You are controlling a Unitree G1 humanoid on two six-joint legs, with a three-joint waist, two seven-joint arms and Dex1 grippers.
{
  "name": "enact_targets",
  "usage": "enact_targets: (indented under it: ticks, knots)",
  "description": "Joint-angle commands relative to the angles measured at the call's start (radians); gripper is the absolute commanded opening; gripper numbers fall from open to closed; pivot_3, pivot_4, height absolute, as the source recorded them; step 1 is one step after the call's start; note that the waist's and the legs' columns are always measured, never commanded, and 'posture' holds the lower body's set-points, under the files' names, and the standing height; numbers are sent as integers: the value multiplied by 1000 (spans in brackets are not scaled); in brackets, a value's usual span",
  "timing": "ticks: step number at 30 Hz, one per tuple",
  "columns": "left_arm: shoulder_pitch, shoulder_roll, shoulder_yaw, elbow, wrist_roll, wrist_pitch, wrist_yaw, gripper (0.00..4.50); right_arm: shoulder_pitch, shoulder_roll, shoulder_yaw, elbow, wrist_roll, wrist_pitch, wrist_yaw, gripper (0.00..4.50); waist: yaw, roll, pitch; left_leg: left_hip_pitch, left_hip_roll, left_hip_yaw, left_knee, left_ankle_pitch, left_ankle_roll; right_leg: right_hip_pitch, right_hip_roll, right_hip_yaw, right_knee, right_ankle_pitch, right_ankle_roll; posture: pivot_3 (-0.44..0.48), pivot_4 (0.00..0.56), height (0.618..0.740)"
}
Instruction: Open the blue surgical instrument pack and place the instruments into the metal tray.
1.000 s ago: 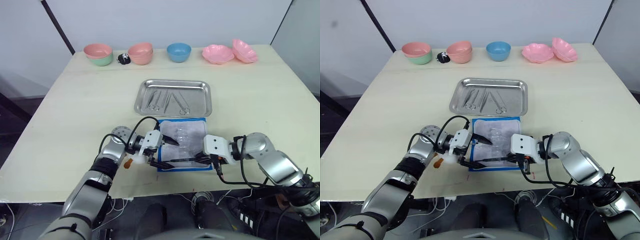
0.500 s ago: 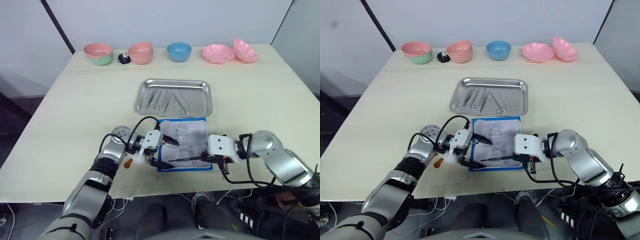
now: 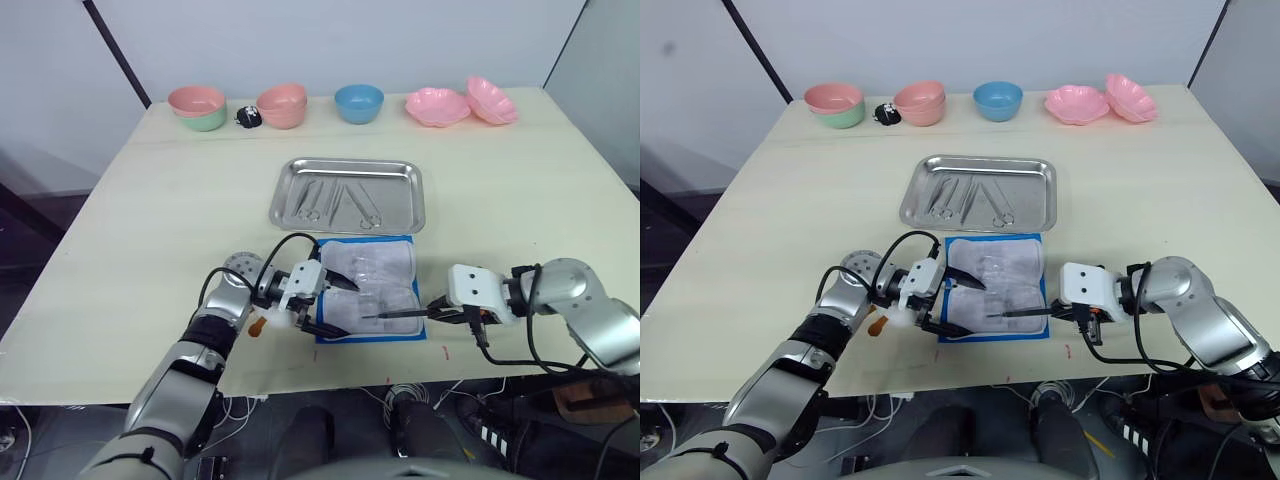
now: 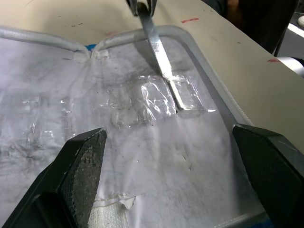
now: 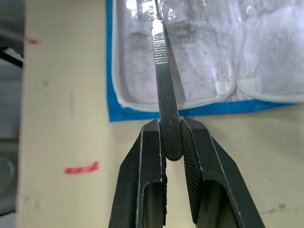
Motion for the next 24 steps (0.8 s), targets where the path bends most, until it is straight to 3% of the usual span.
enact_targets:
  ticks: [1,10,14,24]
  knots:
    - [68,20,-49,86,89,16,-1,4500,32,-62,-118,-23,36,-34,15,39,0,0,0,0,0,0,0,0,0,0,0,0,0,0,0,0,150,740]
    - [66,22,-45,98,91,10,-1,4500,173,-158,-317,-23,118,-78,59,39,0,2,1,0,0,0,0,0,0,0,0,0,-2,0,0,0,150,740]
    - [63,22,-45,105,94,4,-1,4500,186,-142,-400,-15,181,-12,20,39,-2,3,1,0,0,1,0,0,0,0,0,1,-2,0,0,0,150,740]
    - [63,19,-42,109,95,0,3,4500,-44,142,-374,-27,266,361,-357,39,1,4,1,0,0,0,0,0,0,0,0,0,-2,1,2,0,150,740]
